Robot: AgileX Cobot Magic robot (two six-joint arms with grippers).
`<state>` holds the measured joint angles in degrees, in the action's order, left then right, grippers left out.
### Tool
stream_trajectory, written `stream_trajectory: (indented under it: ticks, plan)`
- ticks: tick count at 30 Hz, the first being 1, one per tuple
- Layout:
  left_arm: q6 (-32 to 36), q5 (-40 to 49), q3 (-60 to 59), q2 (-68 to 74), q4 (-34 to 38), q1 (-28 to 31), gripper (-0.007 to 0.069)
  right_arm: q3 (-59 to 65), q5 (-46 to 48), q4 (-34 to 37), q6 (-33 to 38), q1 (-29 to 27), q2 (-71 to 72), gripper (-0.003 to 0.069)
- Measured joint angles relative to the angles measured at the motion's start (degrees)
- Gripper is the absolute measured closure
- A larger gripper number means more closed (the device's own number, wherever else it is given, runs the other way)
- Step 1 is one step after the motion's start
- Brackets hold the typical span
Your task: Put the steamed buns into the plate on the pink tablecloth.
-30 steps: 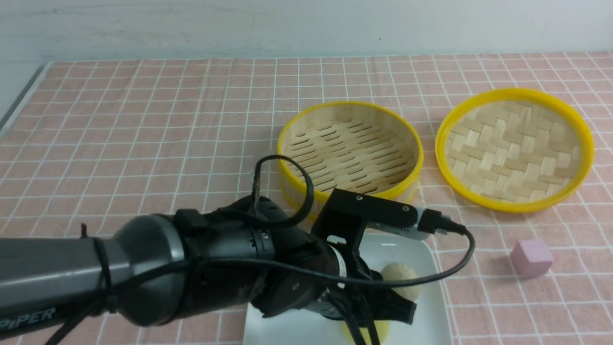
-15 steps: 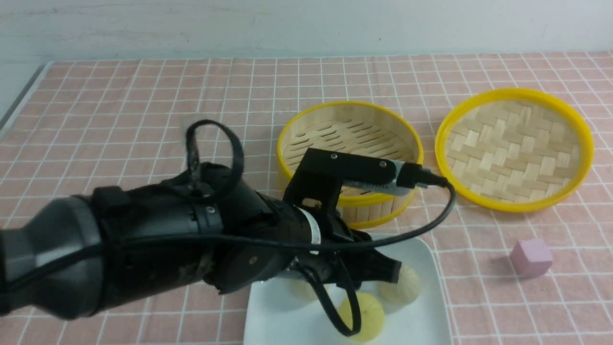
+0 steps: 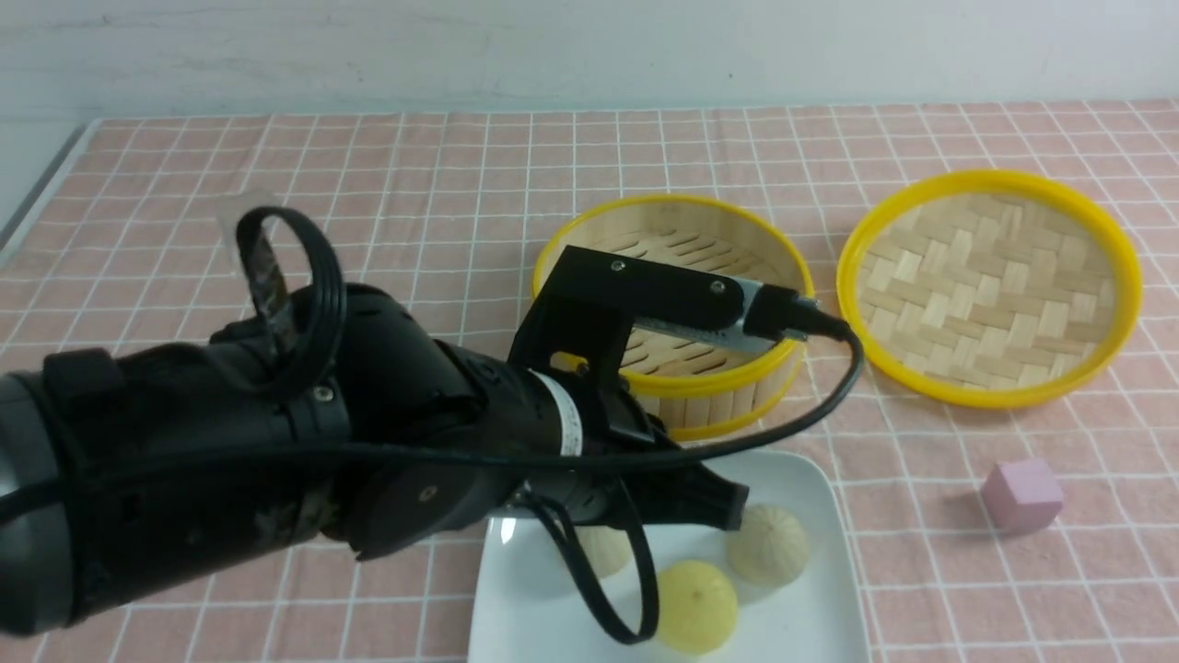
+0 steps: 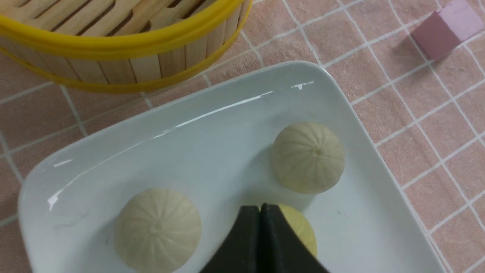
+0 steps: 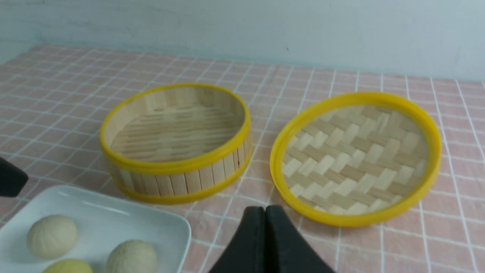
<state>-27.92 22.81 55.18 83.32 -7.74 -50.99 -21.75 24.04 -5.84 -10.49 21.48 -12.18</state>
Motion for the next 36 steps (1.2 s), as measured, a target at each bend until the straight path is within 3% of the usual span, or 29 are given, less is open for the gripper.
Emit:
stream_trajectory:
  ticks: [6, 30, 33, 36]
  plan:
    - [0.0, 0.12, 0.0, 0.0, 0.0, 0.0, 0.0623, 1.96, -6.05, -0.63, 0.0, 0.0, 0.04, 0.0664]
    - [-0.07, 2.35, 0.0, 0.0, 0.27, 0.0, 0.0617, 3.99, -5.99, -0.83, -0.06, -0.08, 2.09, 0.0654]
    - [-0.07, 2.35, 0.0, 0.0, 0.28, 0.0, 0.0612, 7.83, -6.05, -0.77, -0.06, -2.35, 4.8, 0.0652]
    - [-0.07, 2.63, 0.0, 0.0, 0.45, 0.0, 0.061, 13.06, -5.98, -0.66, -0.06, -8.01, 7.84, 0.0648]
